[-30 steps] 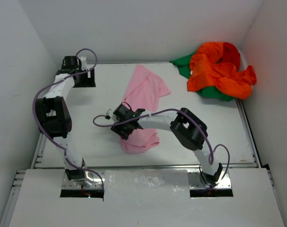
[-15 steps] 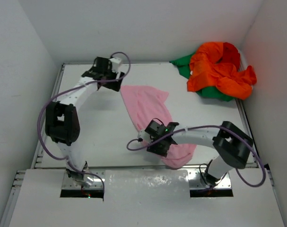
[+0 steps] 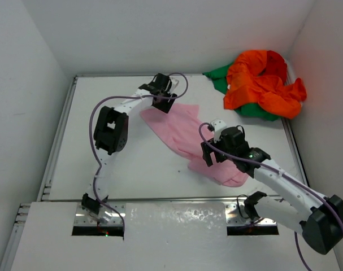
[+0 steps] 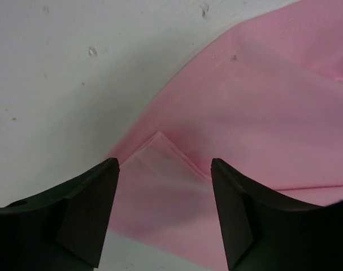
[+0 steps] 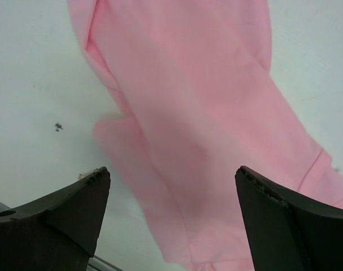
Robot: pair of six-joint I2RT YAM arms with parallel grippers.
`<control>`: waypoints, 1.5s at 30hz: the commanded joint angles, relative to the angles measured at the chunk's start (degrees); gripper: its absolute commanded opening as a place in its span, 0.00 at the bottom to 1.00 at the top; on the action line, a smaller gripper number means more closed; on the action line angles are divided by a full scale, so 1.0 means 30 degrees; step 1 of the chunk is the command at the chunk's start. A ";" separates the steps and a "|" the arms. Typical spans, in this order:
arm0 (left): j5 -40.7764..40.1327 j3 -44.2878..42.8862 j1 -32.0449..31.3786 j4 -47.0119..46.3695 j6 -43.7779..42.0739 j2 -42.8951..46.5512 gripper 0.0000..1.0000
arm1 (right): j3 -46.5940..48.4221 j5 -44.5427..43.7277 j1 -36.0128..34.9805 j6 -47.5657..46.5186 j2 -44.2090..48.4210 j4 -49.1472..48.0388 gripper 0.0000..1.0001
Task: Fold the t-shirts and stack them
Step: Flatten out the tshirt
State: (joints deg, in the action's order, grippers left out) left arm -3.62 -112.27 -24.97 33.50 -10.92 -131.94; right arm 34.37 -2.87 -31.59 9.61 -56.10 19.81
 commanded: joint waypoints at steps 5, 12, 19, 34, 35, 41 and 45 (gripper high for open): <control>-0.2956 -0.0752 -0.0407 0.0114 0.0680 -0.0815 0.48 | -0.1465 0.0812 0.0277 0.2334 -0.0608 -0.0159 0.85; -0.2427 0.0304 -0.0436 -0.0384 0.0768 -0.0463 0.24 | -0.1789 0.0840 0.0424 0.2656 -0.0781 -0.0540 0.85; -0.2486 0.0595 -0.0348 -0.0355 0.0680 -0.0699 0.00 | -0.1556 0.0522 0.0921 0.4939 -0.0872 0.1792 0.88; -0.1168 0.8038 0.1025 -0.3051 0.0591 0.6625 0.00 | -0.1762 -0.0009 0.1361 0.5294 -0.6316 0.0811 0.48; -0.0906 0.7951 0.1203 -0.2847 0.0621 0.6916 0.00 | -0.0860 -0.0270 0.1361 0.5178 -0.6756 0.0895 0.36; -0.0466 0.7137 0.2375 -0.2729 -0.0051 0.8354 0.00 | 0.4667 -0.2585 0.1391 0.2517 -0.8369 0.2153 0.00; -0.0347 0.3272 0.4128 -0.1939 0.0006 0.8151 0.00 | 1.2314 -0.3669 0.1829 -0.1409 -1.1002 0.4664 0.00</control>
State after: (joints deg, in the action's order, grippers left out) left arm -5.63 -92.73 -15.88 29.56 -10.33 -111.02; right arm 56.12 -9.52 -26.94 14.96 -86.87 32.69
